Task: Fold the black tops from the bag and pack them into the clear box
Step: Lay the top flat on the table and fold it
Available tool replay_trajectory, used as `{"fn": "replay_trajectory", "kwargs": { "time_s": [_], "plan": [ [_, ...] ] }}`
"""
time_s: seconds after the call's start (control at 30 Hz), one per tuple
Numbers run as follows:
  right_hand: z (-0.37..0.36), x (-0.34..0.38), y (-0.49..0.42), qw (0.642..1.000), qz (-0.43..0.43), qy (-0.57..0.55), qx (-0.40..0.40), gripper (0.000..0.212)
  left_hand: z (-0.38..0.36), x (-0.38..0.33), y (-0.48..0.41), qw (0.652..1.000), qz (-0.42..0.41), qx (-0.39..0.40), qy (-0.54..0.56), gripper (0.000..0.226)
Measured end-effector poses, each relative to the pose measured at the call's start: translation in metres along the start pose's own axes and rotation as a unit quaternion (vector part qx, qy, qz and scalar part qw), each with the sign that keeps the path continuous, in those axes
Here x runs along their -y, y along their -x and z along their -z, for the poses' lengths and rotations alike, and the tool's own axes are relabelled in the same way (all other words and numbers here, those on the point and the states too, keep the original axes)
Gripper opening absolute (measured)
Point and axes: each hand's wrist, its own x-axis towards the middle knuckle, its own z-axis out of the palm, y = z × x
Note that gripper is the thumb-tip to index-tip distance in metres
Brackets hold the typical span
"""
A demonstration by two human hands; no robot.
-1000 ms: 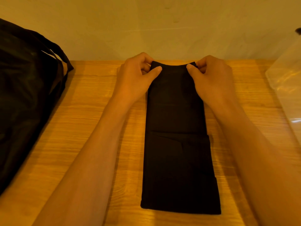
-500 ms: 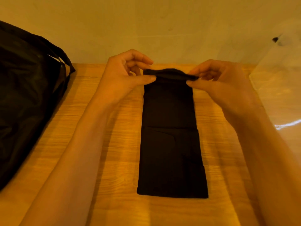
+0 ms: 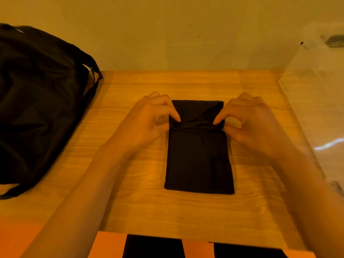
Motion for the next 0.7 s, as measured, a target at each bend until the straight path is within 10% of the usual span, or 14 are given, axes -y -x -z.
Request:
{"fn": "replay_trajectory", "kwargs": {
  "time_s": [0.47, 0.7],
  "plan": [
    [-0.001, 0.011, 0.015, 0.999, -0.038, 0.012, -0.028, 0.039, -0.012, -0.007, 0.006, 0.997, 0.011, -0.032, -0.074, 0.032],
    [0.006, 0.054, 0.065, 0.932, -0.321, -0.160, -0.051, 0.016, -0.010, -0.061, 0.057, 0.955, 0.275, -0.102, 0.032, 0.015]
  ]
}}
